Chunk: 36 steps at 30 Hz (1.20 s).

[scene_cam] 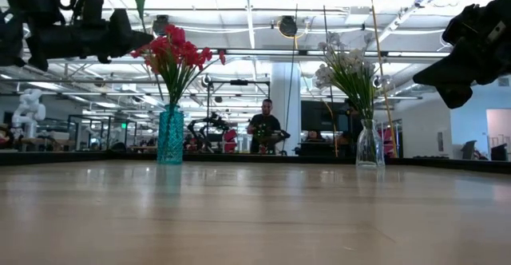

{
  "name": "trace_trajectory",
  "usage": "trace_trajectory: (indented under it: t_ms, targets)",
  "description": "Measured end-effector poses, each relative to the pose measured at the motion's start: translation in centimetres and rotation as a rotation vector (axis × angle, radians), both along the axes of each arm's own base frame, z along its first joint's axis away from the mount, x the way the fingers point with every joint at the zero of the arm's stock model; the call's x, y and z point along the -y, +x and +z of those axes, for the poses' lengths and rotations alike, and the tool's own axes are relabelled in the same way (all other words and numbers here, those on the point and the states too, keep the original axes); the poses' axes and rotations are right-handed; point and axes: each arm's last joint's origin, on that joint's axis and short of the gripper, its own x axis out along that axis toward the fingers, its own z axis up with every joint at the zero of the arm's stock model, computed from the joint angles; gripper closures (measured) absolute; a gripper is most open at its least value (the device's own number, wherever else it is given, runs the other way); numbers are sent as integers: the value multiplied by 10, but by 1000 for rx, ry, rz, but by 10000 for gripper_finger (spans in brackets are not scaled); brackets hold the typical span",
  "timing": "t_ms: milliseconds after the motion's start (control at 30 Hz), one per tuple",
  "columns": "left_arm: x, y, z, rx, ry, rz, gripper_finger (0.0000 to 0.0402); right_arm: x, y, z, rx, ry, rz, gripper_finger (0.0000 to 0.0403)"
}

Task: Sort flowers into vase by color
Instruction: Put the red flower into the blue vase

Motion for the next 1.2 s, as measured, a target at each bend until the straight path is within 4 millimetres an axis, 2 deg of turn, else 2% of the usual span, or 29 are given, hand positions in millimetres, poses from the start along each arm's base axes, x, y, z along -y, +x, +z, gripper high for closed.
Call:
trace_trajectory:
  t_ms: [200, 367, 633, 1200]
  targets:
    - [-7, 8, 5, -29, -11, 5, 400, 0, 0, 0, 0, 0, 0, 403]
    - [-12, 14, 1, -79, -36, 9, 400, 0, 0, 0, 0, 0, 0, 403]
    - [-17, 19, 5, -68, -17, 13, 400, 0, 0, 0, 0, 1, 0, 403]
    - [-26, 29, -12, -160, -106, 8, 400, 0, 0, 0, 0, 1, 0, 403]
